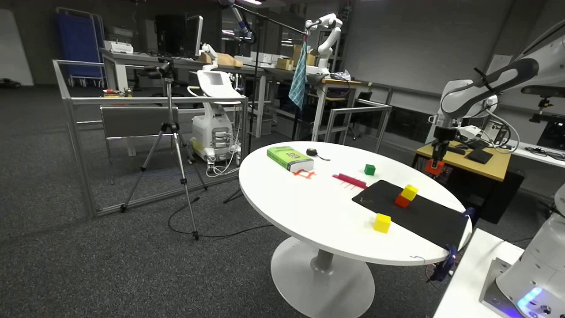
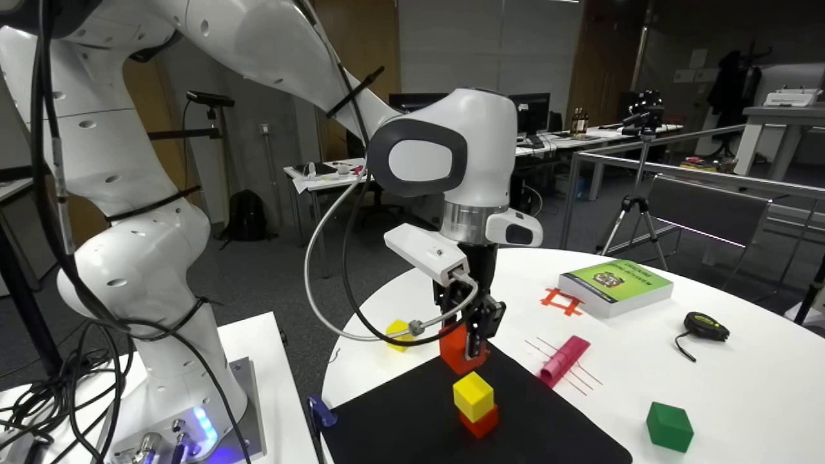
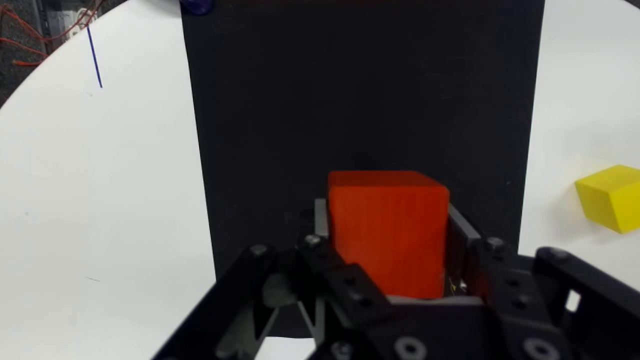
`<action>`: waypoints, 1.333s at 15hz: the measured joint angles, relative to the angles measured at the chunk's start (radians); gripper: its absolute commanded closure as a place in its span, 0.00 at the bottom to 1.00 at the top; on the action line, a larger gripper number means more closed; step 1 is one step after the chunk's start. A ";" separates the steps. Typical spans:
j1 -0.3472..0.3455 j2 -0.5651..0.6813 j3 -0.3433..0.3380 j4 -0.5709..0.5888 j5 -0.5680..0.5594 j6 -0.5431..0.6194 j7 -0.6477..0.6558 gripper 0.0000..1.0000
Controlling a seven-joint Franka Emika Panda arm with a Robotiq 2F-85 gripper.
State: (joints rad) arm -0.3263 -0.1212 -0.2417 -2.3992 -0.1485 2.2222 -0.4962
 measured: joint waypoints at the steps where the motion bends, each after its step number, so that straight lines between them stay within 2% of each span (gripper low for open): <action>1: 0.006 0.011 0.000 0.003 0.000 0.006 0.000 0.70; 12: 0.026 0.163 -0.001 0.097 0.001 0.047 0.000 0.70; 13: 0.026 0.168 -0.001 0.100 0.001 0.047 0.000 0.45; 15: 0.026 0.171 -0.001 0.105 0.004 0.047 0.000 0.45; 16: 0.026 0.171 -0.001 0.106 0.004 0.047 0.000 0.70; 20: 0.027 0.173 0.000 0.102 0.004 0.047 0.000 0.70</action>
State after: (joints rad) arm -0.2996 0.0519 -0.2420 -2.2968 -0.1446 2.2689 -0.4963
